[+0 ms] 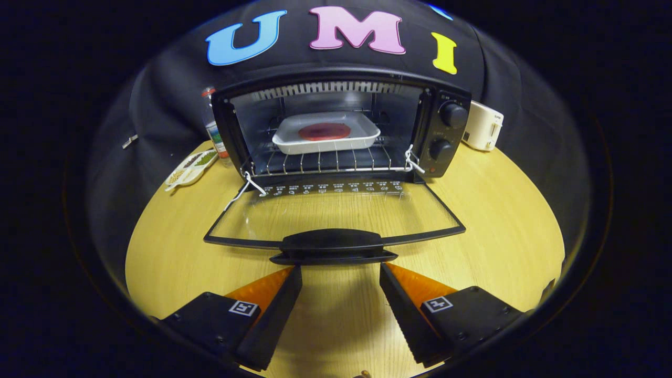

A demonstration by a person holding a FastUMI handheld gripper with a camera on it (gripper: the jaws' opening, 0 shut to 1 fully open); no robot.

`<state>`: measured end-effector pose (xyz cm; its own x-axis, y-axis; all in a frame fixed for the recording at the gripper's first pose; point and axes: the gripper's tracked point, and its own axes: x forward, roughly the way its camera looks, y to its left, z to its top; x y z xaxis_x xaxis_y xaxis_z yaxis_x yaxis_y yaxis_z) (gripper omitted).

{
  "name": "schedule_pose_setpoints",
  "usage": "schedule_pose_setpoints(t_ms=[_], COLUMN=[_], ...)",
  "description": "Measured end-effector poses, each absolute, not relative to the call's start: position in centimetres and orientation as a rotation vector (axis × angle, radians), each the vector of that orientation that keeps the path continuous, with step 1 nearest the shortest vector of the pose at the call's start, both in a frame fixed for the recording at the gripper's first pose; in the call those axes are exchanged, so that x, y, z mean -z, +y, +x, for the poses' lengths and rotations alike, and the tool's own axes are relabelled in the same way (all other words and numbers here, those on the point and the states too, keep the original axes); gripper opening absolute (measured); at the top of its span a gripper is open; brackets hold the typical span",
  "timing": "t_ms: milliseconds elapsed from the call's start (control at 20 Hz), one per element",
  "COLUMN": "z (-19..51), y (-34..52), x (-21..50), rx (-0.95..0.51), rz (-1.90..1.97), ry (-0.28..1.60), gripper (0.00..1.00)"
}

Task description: Open the toaster oven, put the food inside, and close the toaster oven door.

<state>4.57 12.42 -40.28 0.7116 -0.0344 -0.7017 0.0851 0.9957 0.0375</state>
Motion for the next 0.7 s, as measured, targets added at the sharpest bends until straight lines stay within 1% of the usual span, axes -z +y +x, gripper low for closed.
schedule_pose_setpoints(t_ms=[100,250,300,550,700], z=[5.5,8.7,9.2,8.3,6.5], y=[12.5,12.6,12.6,11.7,11.4], x=[37.3,30.3,28.4,21.8,16.5], rx=[0.054,0.031,0.025,0.005,-0.009], rz=[0.057,0.06,0.073,0.092,0.132], ry=[0.693,0.488,0.448,0.321,0.21], gripper=[0.98,0.98,0.98,0.98,0.97])
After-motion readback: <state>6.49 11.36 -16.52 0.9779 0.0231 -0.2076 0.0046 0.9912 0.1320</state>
